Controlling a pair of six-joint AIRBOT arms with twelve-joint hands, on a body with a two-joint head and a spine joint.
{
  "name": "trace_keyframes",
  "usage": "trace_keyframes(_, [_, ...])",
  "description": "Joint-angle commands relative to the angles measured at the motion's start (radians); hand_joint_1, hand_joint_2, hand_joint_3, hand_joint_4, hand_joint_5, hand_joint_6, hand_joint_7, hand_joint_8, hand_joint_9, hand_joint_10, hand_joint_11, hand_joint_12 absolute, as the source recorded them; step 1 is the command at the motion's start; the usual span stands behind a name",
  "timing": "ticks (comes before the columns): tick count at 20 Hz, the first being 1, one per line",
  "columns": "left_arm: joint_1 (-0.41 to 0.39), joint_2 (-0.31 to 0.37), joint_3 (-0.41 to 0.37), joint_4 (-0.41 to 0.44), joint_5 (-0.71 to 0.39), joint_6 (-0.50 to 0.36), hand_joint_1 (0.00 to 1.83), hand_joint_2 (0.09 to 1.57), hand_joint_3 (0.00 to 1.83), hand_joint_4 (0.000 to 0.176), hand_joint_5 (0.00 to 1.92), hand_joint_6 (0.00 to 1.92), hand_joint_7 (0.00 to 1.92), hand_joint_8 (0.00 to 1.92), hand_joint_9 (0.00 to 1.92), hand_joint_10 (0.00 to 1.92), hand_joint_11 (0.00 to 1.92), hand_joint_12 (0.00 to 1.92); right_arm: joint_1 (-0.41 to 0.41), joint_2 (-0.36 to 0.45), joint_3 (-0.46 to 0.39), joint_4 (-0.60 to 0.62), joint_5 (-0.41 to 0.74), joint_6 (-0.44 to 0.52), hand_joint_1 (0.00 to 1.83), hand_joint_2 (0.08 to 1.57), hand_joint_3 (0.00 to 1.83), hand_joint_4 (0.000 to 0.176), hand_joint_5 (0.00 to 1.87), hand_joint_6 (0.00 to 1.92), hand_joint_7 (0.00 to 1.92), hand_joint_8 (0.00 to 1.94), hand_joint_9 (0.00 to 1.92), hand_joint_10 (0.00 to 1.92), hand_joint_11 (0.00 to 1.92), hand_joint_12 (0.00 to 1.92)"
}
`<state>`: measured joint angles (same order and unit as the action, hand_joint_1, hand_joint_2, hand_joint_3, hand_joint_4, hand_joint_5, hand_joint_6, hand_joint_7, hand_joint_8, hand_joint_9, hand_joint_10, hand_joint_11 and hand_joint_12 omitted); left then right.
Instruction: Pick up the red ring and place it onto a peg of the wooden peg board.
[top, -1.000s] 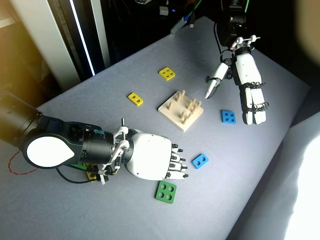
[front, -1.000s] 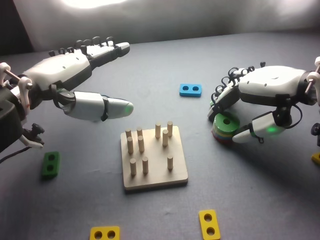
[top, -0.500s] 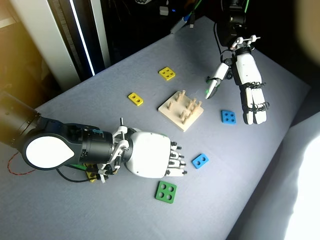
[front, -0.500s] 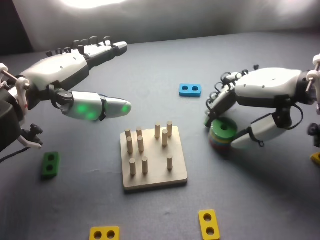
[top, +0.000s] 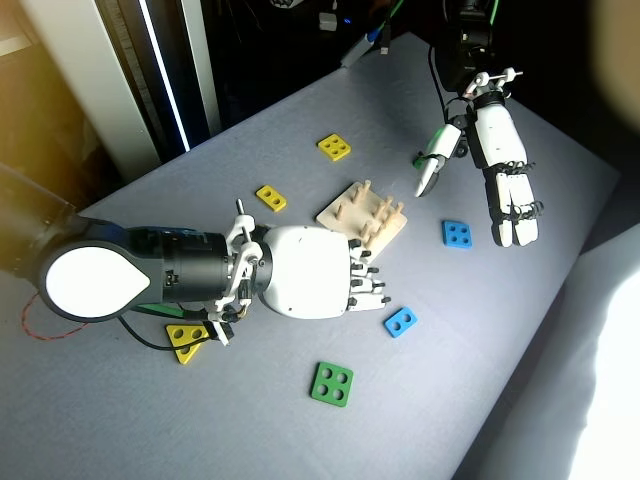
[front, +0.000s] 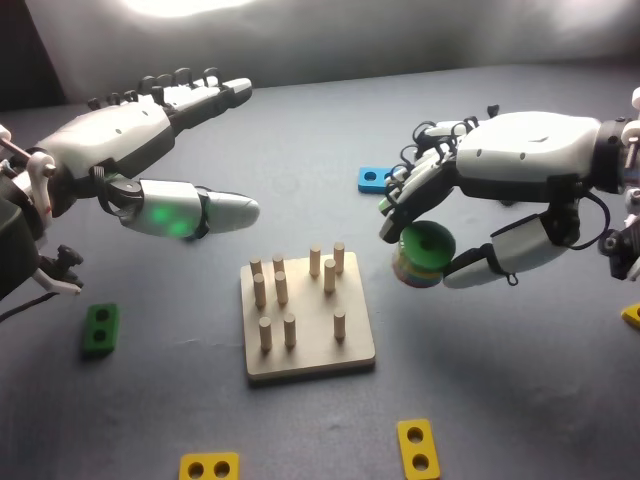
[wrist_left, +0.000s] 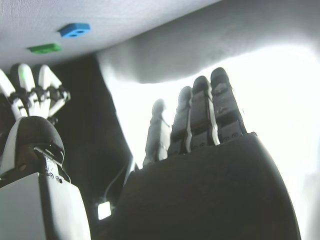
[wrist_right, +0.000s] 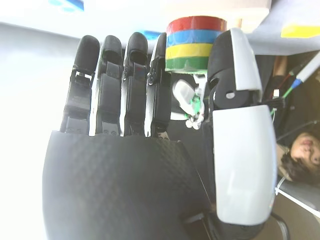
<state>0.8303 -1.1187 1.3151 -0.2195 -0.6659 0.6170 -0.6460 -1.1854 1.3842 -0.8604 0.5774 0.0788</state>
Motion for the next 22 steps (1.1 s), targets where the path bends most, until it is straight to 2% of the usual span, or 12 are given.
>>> trace_keyframes(1, [-0.003, 0.005, 0.008, -0.006, -0.117, 0.000, 0.49, 1.01, 0.00, 0.152, 0.05, 0.00, 0.00, 0.00, 0.00, 0.00, 0.00, 0.00, 0.018, 0.002, -0.009, 0.032, 0.096, 0.008, 1.08, 1.20, 0.00, 0.000, 0.82, 1.24, 0.57, 0.00, 0.38, 0.00, 0.00, 1.15])
trace_keyframes(2, [-0.003, 0.005, 0.009, -0.007, -0.117, 0.001, 0.49, 1.01, 0.00, 0.147, 0.05, 0.00, 0.00, 0.00, 0.00, 0.00, 0.00, 0.00, 0.020, 0.005, -0.014, 0.029, 0.101, 0.010, 1.07, 1.20, 0.00, 0.000, 0.82, 1.24, 0.57, 0.00, 0.37, 0.00, 0.00, 1.09])
trace_keyframes(3, [-0.003, 0.005, 0.009, -0.009, -0.117, 0.003, 0.50, 1.02, 0.00, 0.152, 0.05, 0.00, 0.00, 0.00, 0.00, 0.00, 0.00, 0.00, 0.022, 0.005, -0.017, 0.022, 0.109, 0.019, 1.06, 1.19, 0.00, 0.000, 0.83, 1.23, 0.58, 0.01, 0.38, 0.01, 0.00, 1.16])
trace_keyframes(5, [-0.003, 0.005, 0.010, -0.011, -0.117, 0.005, 0.49, 1.02, 0.00, 0.149, 0.05, 0.00, 0.00, 0.00, 0.00, 0.00, 0.00, 0.00, 0.028, 0.005, -0.020, -0.003, 0.116, 0.042, 1.05, 1.19, 0.00, 0.000, 0.83, 1.24, 0.59, 0.01, 0.39, 0.01, 0.00, 1.21])
trace_keyframes(9, [-0.003, 0.004, 0.012, -0.013, -0.116, 0.006, 0.49, 1.02, 0.00, 0.138, 0.04, 0.00, 0.00, 0.00, 0.00, 0.00, 0.00, 0.00, 0.040, 0.004, -0.033, -0.048, 0.118, 0.063, 1.05, 1.19, 0.00, 0.000, 0.83, 1.23, 0.58, 0.01, 0.39, 0.02, 0.00, 1.34])
trace_keyframes(10, [-0.003, 0.004, 0.012, -0.014, -0.116, 0.006, 0.51, 1.03, 0.01, 0.147, 0.04, 0.00, 0.00, 0.00, 0.00, 0.00, 0.00, 0.00, 0.044, 0.003, -0.035, -0.052, 0.121, 0.063, 1.04, 1.18, 0.00, 0.000, 0.86, 1.20, 0.62, 0.02, 0.43, 0.04, 0.00, 1.38])
trace_keyframes(16, [-0.008, -0.003, 0.017, -0.013, -0.110, 0.008, 0.52, 1.03, 0.00, 0.152, 0.05, 0.00, 0.00, 0.00, 0.00, 0.00, 0.00, 0.00, 0.062, -0.005, -0.036, -0.070, 0.123, 0.063, 1.04, 1.18, 0.00, 0.000, 0.85, 1.22, 0.62, 0.02, 0.43, 0.05, 0.00, 1.33])
trace_keyframes(19, [-0.011, -0.005, 0.019, -0.011, -0.107, 0.008, 0.50, 1.02, 0.00, 0.145, 0.04, 0.00, 0.00, 0.00, 0.00, 0.00, 0.00, 0.00, 0.068, -0.018, -0.032, -0.088, 0.115, 0.063, 1.06, 1.17, 0.00, 0.000, 0.88, 1.17, 0.65, 0.03, 0.45, 0.07, 0.00, 1.41])
trace_keyframes(20, [-0.012, -0.005, 0.019, -0.011, -0.106, 0.009, 0.48, 1.02, 0.00, 0.150, 0.04, 0.00, 0.00, 0.00, 0.00, 0.00, 0.00, 0.00, 0.069, -0.024, -0.029, -0.095, 0.112, 0.063, 1.09, 1.15, 0.00, 0.000, 0.92, 1.10, 0.67, 0.04, 0.47, 0.09, 0.00, 1.41])
trace_keyframes(22, [-0.012, -0.005, 0.019, -0.011, -0.106, 0.009, 0.48, 1.01, 0.00, 0.147, 0.04, 0.00, 0.00, 0.00, 0.00, 0.00, 0.00, 0.00, 0.073, -0.035, -0.023, -0.102, 0.109, 0.063, 1.10, 1.15, 0.00, 0.000, 0.92, 1.10, 0.67, 0.04, 0.46, 0.10, 0.00, 1.42])
